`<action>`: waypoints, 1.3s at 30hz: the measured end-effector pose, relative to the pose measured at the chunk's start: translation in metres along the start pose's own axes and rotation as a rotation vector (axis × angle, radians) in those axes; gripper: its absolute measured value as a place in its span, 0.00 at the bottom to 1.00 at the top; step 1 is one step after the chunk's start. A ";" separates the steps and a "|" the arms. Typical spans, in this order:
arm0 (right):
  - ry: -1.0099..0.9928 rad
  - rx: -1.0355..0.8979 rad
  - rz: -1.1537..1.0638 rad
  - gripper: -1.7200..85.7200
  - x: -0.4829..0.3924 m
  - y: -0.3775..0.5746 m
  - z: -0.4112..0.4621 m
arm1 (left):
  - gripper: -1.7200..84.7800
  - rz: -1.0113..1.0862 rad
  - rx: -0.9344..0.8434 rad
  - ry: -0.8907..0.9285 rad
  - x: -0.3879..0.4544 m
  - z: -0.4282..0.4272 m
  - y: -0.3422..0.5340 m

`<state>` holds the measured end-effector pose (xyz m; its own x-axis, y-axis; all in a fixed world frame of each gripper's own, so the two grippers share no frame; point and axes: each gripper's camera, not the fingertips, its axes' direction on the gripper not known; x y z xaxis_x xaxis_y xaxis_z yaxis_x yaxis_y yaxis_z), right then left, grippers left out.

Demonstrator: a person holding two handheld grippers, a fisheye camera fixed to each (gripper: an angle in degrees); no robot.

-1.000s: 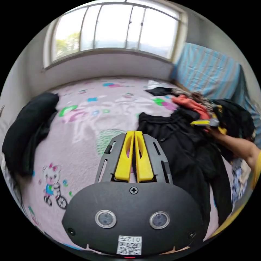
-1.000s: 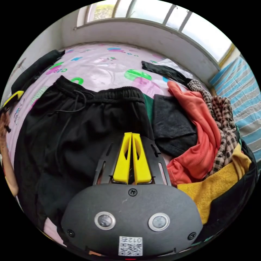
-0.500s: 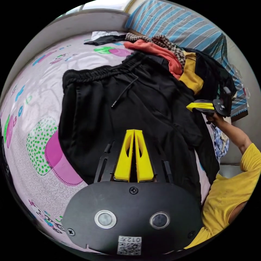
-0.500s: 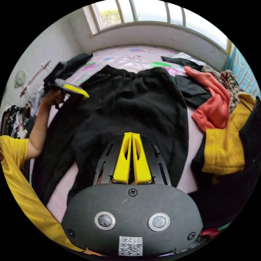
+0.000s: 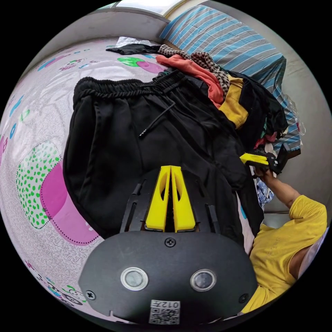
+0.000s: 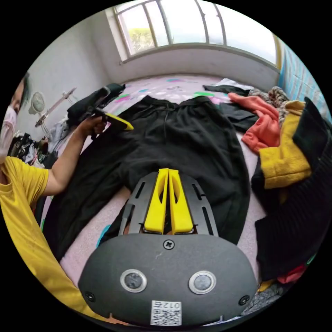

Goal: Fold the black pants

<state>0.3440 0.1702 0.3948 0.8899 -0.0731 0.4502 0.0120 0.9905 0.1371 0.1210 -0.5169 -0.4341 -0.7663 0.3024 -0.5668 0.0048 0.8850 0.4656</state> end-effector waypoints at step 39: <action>-0.581 0.163 0.592 0.02 0.300 0.146 0.131 | 0.02 -0.241 0.117 -0.015 0.392 0.189 0.189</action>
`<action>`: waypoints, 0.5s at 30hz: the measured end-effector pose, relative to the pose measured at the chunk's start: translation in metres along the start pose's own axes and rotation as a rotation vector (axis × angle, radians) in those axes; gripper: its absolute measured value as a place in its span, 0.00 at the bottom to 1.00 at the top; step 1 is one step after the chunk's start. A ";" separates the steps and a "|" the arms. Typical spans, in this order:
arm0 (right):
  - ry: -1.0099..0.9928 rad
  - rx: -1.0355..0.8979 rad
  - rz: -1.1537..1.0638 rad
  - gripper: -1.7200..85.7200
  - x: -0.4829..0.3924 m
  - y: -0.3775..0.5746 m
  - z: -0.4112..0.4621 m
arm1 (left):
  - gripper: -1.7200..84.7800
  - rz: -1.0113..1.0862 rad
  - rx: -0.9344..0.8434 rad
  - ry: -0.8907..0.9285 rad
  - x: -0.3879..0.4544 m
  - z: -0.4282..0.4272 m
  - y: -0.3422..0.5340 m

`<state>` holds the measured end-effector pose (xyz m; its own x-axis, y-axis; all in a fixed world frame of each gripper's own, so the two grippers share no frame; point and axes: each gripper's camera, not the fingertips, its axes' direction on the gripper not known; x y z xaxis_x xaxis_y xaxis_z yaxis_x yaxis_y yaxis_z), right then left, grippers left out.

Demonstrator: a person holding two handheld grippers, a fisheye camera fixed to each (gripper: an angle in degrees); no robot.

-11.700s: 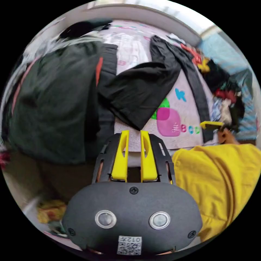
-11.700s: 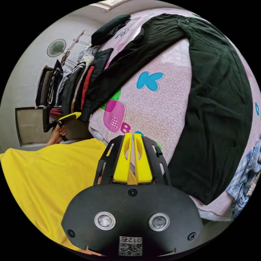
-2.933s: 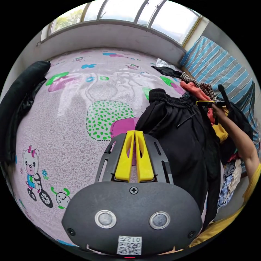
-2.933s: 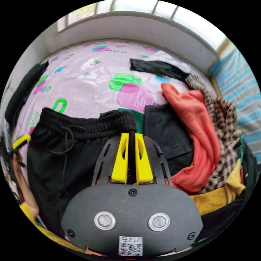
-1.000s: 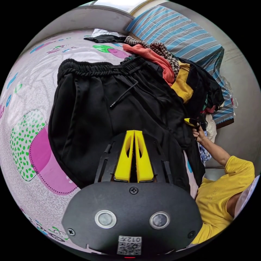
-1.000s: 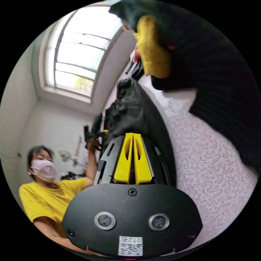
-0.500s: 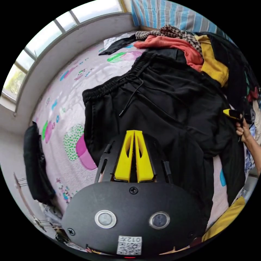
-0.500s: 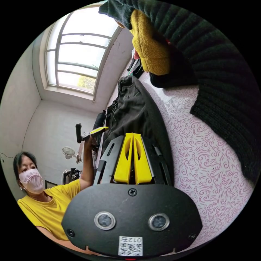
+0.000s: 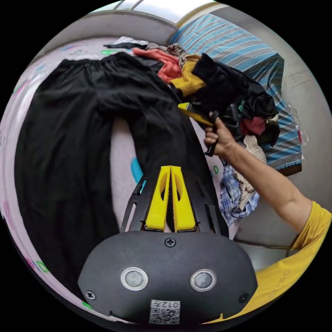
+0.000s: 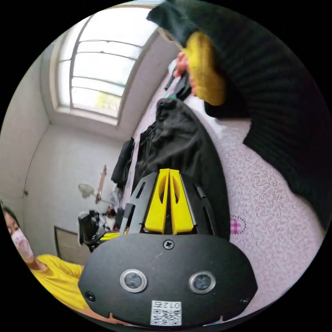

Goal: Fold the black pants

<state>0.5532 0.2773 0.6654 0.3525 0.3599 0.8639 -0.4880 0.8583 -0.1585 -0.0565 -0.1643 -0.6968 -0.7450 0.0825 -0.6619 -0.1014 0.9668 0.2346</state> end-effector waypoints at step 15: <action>0.887 -0.451 -0.296 0.02 0.045 0.081 0.082 | 0.02 -0.046 -0.209 -0.075 0.130 0.177 0.121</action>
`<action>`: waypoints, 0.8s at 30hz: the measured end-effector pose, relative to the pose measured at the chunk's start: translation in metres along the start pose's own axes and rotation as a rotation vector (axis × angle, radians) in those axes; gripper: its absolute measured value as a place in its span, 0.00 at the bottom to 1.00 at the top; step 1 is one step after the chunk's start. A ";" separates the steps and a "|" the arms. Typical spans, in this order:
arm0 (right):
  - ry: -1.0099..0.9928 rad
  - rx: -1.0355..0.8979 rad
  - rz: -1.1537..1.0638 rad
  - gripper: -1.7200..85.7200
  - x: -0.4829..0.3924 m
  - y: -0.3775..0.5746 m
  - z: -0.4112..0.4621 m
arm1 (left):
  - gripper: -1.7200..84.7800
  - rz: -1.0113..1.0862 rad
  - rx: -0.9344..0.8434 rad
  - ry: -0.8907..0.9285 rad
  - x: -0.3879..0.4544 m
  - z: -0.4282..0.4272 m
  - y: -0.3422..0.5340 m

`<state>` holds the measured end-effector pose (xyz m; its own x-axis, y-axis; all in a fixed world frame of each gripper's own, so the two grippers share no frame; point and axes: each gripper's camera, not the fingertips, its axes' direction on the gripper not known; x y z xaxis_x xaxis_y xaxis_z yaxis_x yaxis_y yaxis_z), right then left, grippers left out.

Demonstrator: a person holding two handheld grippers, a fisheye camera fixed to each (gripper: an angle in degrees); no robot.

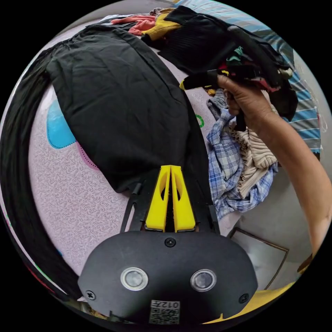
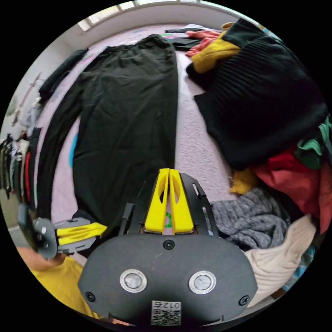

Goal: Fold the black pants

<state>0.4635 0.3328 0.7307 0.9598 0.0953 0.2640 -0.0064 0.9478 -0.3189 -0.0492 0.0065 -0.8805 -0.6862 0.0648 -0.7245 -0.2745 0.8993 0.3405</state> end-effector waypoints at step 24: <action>-0.174 -0.243 -0.381 0.02 -0.075 0.113 0.228 | 0.02 -0.027 -0.254 0.215 -0.034 0.149 0.225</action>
<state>0.3271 0.5019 0.8823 0.8197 -0.1759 0.5452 0.4223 0.8285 -0.3677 0.0129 0.2712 -0.8688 -0.7954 -0.0751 -0.6013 -0.4354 0.7610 0.4809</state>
